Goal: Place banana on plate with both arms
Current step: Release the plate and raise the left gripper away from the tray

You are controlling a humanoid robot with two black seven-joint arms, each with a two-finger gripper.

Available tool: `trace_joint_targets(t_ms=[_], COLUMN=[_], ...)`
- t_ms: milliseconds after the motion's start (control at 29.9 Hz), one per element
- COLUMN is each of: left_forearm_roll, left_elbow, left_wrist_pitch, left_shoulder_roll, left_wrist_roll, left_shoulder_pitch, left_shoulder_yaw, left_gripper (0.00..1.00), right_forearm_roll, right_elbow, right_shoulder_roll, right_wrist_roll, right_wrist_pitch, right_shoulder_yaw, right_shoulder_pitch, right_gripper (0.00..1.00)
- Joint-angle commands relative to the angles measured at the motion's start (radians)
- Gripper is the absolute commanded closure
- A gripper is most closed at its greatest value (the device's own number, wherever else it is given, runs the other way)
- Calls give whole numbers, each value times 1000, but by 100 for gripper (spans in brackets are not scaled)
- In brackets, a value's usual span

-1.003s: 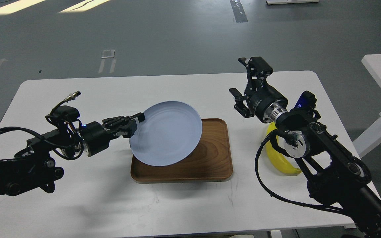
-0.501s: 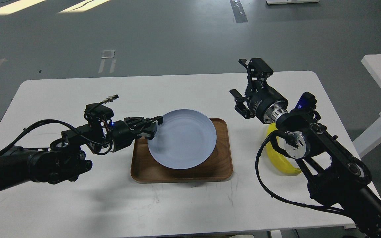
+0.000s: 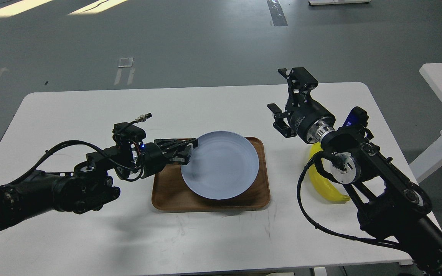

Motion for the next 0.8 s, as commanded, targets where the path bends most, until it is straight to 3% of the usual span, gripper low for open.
trace_joint_targets(t_ms=[0,67,167,267,334,435,535,602,669,702,769], left_forearm_roll=[0,0,0,-20,-22,-80,-210,-337,-614,-687,-869], left_elbow=[0,0,0,-12,-12,-17,-51,-95,-91,-83,-58], left_wrist_pitch=[0,0,0,-3,-2,-3,-26,-124,-320,-356,-396], left_shoulder_roll=[1,3,7,15,18,24,38,67,101,101,107], left_wrist_roll=[0,0,0,0,0,0,0,0,0,0,51], left_shoulder_pitch=[-2,-2,-4,-11,-17,-30,-68,-112,-140,-142,-142], left_shoulder_yaw=[0,0,0,-15,-18,-79,-194,-280,-432,-460,-508], left_gripper=[48,40,37,19,16,3,2,2,2,2,2], right_forearm_roll=[0,0,0,0,0,1,1,-3,-67,-106,-240], right_elbow=[-1,-1,-1,-1,-1,0,2,9,23,23,19], right_shoulder_roll=[0,0,0,-1,0,-4,-37,-93,-187,-219,-314], right_wrist_roll=[0,0,0,0,0,-2,-5,-6,-8,-8,-5], right_wrist_pitch=[1,-1,-1,-1,-1,1,5,13,14,16,21], right_shoulder_yaw=[1,1,1,14,14,20,15,0,-63,-87,-152], right_shoulder_pitch=[0,0,0,0,0,2,6,15,38,52,86], right_gripper=[0,0,0,0,0,0,0,1,1,1,1])
